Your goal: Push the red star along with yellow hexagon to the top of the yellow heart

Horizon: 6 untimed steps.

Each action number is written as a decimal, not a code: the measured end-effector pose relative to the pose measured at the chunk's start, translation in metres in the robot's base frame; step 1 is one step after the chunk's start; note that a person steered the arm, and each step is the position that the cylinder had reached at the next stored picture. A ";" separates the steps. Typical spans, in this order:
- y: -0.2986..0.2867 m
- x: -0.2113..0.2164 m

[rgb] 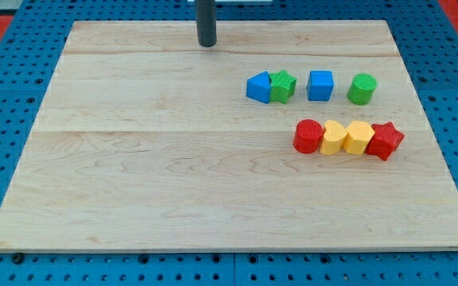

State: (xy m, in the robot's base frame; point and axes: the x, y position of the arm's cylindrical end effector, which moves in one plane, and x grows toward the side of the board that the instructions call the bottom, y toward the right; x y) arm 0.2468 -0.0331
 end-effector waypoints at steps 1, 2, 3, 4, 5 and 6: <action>0.076 -0.002; 0.198 -0.003; 0.301 0.028; 0.354 0.093; 0.347 0.187; 0.337 0.232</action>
